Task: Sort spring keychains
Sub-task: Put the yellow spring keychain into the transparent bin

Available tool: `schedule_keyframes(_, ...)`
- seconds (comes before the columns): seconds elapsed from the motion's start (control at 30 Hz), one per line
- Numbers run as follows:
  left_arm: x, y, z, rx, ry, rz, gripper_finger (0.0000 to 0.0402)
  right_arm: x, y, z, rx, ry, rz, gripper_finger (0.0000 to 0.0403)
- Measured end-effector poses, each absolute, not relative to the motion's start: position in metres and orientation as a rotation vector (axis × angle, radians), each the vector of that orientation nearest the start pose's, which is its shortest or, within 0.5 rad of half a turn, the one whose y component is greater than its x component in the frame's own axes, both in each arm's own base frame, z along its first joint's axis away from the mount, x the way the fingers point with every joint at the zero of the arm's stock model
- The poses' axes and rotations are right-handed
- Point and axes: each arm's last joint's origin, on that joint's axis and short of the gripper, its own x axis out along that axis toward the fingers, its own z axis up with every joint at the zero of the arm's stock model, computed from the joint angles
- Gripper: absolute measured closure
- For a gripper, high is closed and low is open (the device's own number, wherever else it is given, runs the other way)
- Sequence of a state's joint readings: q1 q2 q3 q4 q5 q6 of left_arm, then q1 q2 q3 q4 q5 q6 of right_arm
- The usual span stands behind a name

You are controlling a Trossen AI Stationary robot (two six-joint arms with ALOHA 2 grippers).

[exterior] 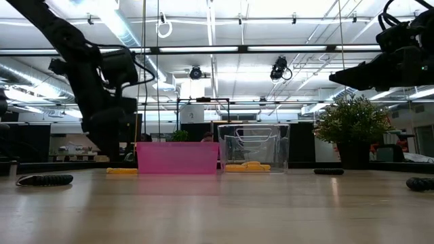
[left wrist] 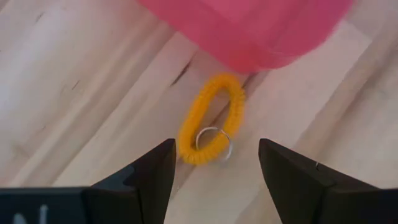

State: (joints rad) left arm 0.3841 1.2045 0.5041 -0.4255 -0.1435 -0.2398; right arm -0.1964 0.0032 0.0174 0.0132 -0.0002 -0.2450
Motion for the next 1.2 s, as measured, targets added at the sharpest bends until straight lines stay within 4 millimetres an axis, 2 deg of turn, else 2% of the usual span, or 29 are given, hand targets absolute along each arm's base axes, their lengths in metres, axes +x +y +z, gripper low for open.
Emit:
schedule_keyframes(0.4, 0.187, 0.089, 0.122, -0.371, 1.174, 0.609, 0.0166, 0.095, -0.019, 0.170, -0.247, -0.003, -0.199, 0.0182)
schedule_keyframes(1.03, 0.189, 0.092, 0.122, -0.366, 1.130, 0.628, 0.0166, 0.095, -0.019, 0.170, -0.247, -0.003, -0.199, 0.0182)
schedule_keyframes(1.2, 0.189, 0.092, 0.122, -0.366, 1.129, 0.625, 0.0188, 0.095, -0.019, 0.170, -0.247, -0.003, -0.199, 0.0182)
